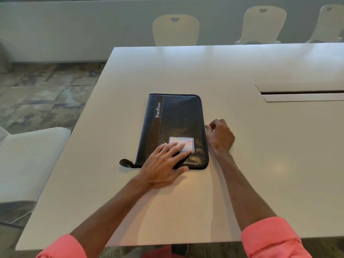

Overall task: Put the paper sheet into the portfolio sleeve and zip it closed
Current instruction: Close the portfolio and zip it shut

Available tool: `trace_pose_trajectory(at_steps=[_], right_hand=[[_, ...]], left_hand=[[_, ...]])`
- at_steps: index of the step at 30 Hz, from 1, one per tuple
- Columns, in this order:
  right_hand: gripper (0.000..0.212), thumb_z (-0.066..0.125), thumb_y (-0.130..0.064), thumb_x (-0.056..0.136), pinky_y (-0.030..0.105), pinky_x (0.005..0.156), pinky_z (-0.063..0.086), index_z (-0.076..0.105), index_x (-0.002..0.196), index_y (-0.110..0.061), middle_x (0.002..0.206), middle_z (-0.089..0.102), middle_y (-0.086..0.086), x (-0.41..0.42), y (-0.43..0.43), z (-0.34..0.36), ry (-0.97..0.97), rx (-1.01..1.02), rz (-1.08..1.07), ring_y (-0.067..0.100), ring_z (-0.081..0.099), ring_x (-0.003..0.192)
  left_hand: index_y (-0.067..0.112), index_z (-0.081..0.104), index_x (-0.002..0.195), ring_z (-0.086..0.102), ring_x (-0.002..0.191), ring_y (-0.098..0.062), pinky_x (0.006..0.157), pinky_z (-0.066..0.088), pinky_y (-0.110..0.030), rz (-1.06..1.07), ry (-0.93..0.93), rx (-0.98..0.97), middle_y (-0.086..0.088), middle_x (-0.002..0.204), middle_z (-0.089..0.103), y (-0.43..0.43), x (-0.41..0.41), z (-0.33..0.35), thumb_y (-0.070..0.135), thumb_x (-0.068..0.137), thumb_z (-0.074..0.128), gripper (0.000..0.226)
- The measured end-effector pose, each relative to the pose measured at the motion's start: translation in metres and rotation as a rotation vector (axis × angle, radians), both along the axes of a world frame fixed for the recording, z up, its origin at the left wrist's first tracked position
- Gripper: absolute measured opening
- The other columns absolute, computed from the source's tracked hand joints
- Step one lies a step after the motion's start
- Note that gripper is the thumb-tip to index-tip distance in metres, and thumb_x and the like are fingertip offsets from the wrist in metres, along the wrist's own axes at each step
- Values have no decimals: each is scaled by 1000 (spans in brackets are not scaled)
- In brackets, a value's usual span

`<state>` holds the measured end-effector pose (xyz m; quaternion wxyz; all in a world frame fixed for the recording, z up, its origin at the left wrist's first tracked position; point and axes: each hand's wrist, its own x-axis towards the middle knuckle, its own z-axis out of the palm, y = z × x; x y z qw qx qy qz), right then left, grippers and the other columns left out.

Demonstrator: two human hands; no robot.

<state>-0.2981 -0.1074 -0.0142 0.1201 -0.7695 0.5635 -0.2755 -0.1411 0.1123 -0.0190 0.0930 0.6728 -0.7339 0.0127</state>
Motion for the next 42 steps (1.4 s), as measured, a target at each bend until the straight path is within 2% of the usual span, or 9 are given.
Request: trace_pose_trajectory(at_steps=[2, 4, 10, 15, 19, 26, 33, 37, 42], right_hand=[[15, 73, -33, 103, 31, 72, 46, 74, 97, -19, 108, 71, -3, -2, -3, -3, -8, -8, 28, 27, 71, 82], [12, 74, -30, 102, 31, 71, 47, 73, 96, -20, 106, 70, -4, -5, -5, -7, -2, -20, 85, 25, 70, 80], [4, 71, -25, 102, 32, 69, 52, 69, 100, -22, 106, 65, -7, -11, -11, -12, 26, -57, 216, 23, 67, 77], [13, 72, -24, 93, 21, 62, 41, 59, 89, -25, 94, 56, -12, -27, -13, -13, 31, -73, 341, 15, 57, 72], [19, 70, -27, 89, 11, 57, 30, 52, 84, -28, 88, 53, -13, -28, -19, -12, 29, -100, 322, 13, 53, 67], [17, 76, -24, 93, 30, 62, 54, 60, 87, -22, 94, 59, -9, -2, -38, -10, 8, -86, 210, 16, 60, 69], [14, 77, -25, 96, 29, 69, 47, 65, 89, -22, 98, 66, -8, 26, -69, -5, -27, -32, 125, 16, 61, 74], [11, 75, -27, 99, 37, 75, 57, 68, 93, -22, 103, 68, -7, 37, -86, -1, -31, 9, 103, 22, 68, 82], [10, 75, -29, 101, 41, 80, 60, 71, 98, -20, 107, 71, -5, 53, -104, 4, -24, 28, 90, 24, 71, 88]], left_hand=[[31, 48, 161, 44, 151, -17, 122, 40, -45, 37, 72, -41, 5, 164, 49, -16, 0, 6, 61, 115, 28, 58], [28, 49, 160, 42, 151, -16, 122, 39, -45, 109, 121, -40, 5, 162, 50, -38, 2, 10, 58, 116, 28, 57], [22, 26, 173, 13, 169, -24, 137, 13, -51, 345, 227, 59, -5, 179, 23, -118, 27, 11, 55, 115, 33, 66], [25, 16, 175, 4, 171, -26, 138, 7, -52, 425, 241, 113, -7, 184, 10, -165, 44, 12, 54, 115, 32, 69], [29, 11, 176, -1, 171, -26, 138, 1, -51, 447, 239, 111, -6, 185, 3, -175, 50, 9, 57, 115, 25, 68], [29, 6, 176, -4, 171, -26, 139, -1, -52, 403, 217, 70, -7, 185, 1, -167, 54, -9, 61, 115, 17, 70], [26, 3, 176, -6, 171, -28, 139, 0, -53, 386, 178, 78, -9, 185, -1, -168, 54, -13, 61, 114, 15, 72], [26, 1, 176, -7, 171, -28, 139, -1, -54, 382, 143, 81, -9, 185, -3, -166, 54, -15, 62, 114, 11, 73], [27, -2, 176, -9, 171, -28, 138, 0, -55, 365, 115, 76, -8, 185, -5, -161, 53, -20, 64, 113, 7, 74]])
